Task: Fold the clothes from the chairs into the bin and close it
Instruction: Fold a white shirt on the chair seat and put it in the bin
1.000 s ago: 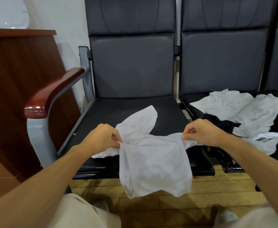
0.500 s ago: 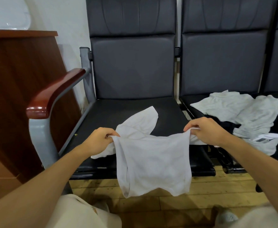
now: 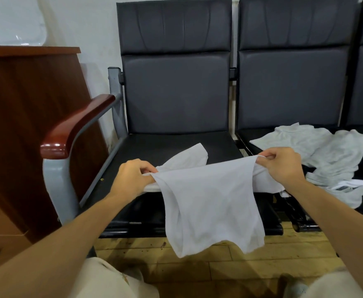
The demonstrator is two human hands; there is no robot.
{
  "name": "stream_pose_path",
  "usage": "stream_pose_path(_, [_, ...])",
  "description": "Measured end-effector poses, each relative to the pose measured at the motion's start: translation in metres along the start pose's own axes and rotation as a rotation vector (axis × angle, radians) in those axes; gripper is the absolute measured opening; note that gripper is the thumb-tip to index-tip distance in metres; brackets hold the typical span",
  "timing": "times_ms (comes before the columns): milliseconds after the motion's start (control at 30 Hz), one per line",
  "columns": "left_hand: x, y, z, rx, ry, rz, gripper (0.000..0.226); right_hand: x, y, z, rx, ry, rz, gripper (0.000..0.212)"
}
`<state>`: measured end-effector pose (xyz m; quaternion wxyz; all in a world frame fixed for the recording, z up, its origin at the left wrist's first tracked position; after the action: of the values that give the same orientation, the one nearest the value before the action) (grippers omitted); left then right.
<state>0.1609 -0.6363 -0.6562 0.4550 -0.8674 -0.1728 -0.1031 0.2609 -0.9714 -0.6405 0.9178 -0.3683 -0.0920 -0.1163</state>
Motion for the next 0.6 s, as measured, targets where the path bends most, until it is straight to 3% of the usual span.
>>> stream_pose_path(133, [-0.003, 0.002, 0.012, -0.047, -0.027, 0.100, 0.018, -0.003, 0.002, 0.003, -0.008, 0.013, 0.036, 0.017])
stream_pose_path(300, [-0.014, 0.007, 0.042, 0.099, -0.121, 0.492, 0.016, -0.003, 0.009, -0.001, -0.087, 0.032, 0.103, 0.020])
stream_pose_path(467, [-0.014, 0.006, 0.046, 0.037, -0.177, 0.450, 0.012, -0.002, 0.017, -0.008, -0.107, 0.026, 0.178, 0.024])
stream_pose_path(600, [-0.015, 0.012, 0.048, 0.109, -0.141, 0.548, 0.011, -0.003, 0.020, -0.006, -0.158, 0.017, 0.249, 0.016])
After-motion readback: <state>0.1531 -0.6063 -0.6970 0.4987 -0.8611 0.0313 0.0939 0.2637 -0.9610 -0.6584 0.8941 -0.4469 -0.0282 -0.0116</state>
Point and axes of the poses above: each hand's wrist, its own x-axis towards the middle knuckle, its own y-axis out of the palm, z = x × y, the point moved 3 cm from there along x, towards the middle knuckle, and after that the axes turned 5 degrees about y, right-handed, at the moved point
